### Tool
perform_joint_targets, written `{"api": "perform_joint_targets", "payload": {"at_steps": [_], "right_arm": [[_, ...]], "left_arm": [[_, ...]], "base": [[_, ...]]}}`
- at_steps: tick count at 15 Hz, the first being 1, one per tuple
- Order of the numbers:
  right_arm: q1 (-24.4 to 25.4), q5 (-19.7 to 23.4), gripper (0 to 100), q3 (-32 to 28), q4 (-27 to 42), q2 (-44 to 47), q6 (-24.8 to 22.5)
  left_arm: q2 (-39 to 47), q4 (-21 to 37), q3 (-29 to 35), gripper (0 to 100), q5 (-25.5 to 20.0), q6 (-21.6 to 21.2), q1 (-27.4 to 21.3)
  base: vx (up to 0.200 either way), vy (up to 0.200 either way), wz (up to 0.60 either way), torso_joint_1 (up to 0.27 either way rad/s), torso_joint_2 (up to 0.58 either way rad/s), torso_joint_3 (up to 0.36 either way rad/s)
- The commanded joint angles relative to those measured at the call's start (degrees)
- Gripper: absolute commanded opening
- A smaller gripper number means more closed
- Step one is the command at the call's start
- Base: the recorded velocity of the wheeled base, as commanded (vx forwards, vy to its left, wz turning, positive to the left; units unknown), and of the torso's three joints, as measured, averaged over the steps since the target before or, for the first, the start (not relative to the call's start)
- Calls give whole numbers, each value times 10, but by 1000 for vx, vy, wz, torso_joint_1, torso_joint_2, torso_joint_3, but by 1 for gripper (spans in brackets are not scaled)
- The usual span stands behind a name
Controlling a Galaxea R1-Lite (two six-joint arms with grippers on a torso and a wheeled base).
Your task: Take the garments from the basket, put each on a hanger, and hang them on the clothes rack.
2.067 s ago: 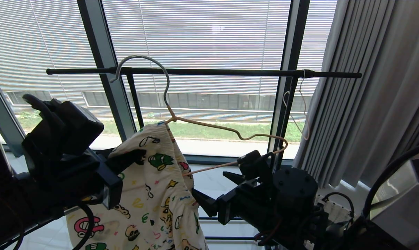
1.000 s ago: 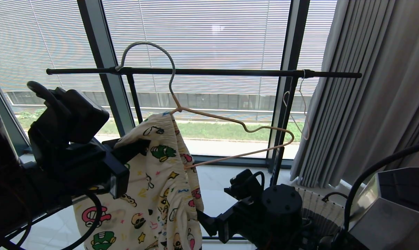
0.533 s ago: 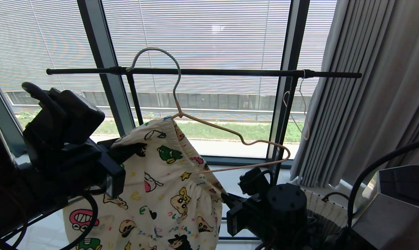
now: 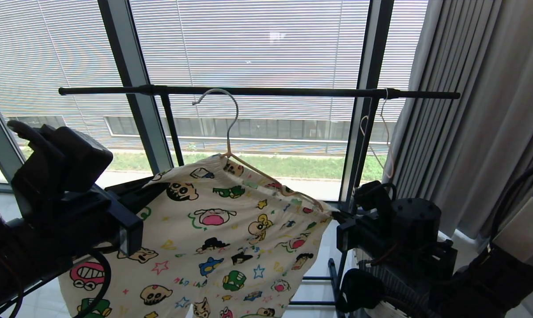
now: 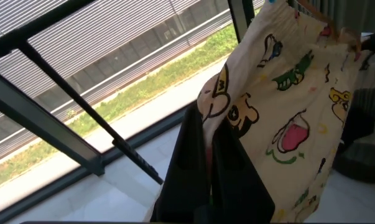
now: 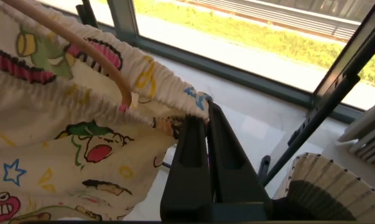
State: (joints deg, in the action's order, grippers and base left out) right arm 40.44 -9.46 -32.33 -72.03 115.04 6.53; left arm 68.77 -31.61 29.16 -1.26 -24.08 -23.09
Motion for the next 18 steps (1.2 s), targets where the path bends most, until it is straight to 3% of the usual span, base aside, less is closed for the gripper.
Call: {"api": "perform_joint_targets", "payload": {"at_steps": [1,5,7,10,13,17,18], "right_arm": [[-17,8,0,3,1,-28,-6],[-38,35,0,-2,22,-61,-27],[-45,80,0,-7,86,-119,-32],[-45,136,0,-41,234,-233,-50],[-39,175,0,-68,345,-308,-93],[17,178,0,-68,442,-376,-105],[25,178,100,-67,458,-382,-105]], "left_arm": [[-1,-4,-22,0,1,-1,6],[13,-5,-57,0,-2,-1,5],[30,-17,-57,0,-2,-1,-5],[93,-137,-60,0,0,-2,-6],[108,-166,-63,0,2,-1,-19],[137,-236,-65,0,3,-15,-26],[144,-259,-65,0,3,-29,-27]], "base": [[0,0,0,0,0,0],[0,0,0,0,0,0],[0,0,0,0,0,0],[0,0,0,0,0,0],[0,0,0,0,0,0],[0,0,0,0,0,0],[0,0,0,0,0,0]]}}
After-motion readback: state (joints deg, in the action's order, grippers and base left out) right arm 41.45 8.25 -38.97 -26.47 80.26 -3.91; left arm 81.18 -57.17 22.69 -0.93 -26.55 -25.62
